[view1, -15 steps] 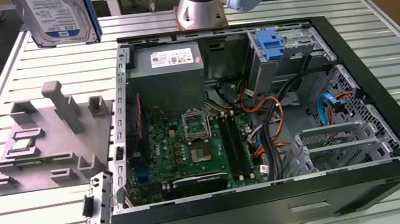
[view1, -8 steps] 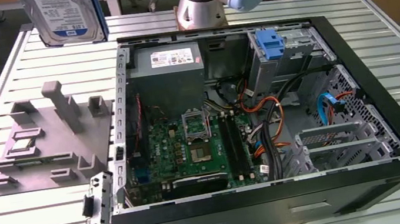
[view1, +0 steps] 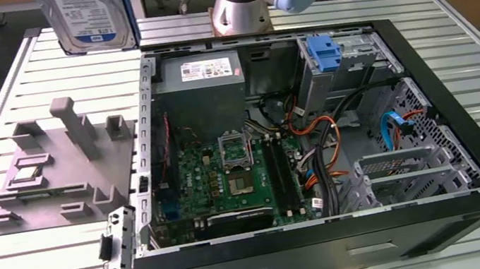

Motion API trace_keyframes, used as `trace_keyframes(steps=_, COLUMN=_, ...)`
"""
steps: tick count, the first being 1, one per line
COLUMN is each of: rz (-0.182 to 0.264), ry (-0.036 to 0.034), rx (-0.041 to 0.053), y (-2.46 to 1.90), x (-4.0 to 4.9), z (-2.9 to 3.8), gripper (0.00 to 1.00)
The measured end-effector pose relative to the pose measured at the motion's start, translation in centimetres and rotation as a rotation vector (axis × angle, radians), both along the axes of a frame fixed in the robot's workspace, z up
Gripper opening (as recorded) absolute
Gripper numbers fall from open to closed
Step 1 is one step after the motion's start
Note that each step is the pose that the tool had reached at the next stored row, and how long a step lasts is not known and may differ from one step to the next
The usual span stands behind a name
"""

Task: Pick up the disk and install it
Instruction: 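Pick up the disk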

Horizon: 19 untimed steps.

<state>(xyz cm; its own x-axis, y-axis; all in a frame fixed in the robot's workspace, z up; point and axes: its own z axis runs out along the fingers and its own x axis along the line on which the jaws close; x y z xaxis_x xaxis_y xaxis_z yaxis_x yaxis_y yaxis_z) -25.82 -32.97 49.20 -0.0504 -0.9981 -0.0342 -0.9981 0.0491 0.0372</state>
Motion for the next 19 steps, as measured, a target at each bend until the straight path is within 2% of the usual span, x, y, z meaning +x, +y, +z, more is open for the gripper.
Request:
trace_keyframes(steps=10, rz=0.0, ry=0.0, rx=-0.0001, y=0.05, x=1.89, z=-0.03, gripper=0.35)
trace_keyframes(steps=19, rz=0.0, ry=0.0, rx=0.0, y=0.06, x=2.37, z=-0.04, gripper=0.35)
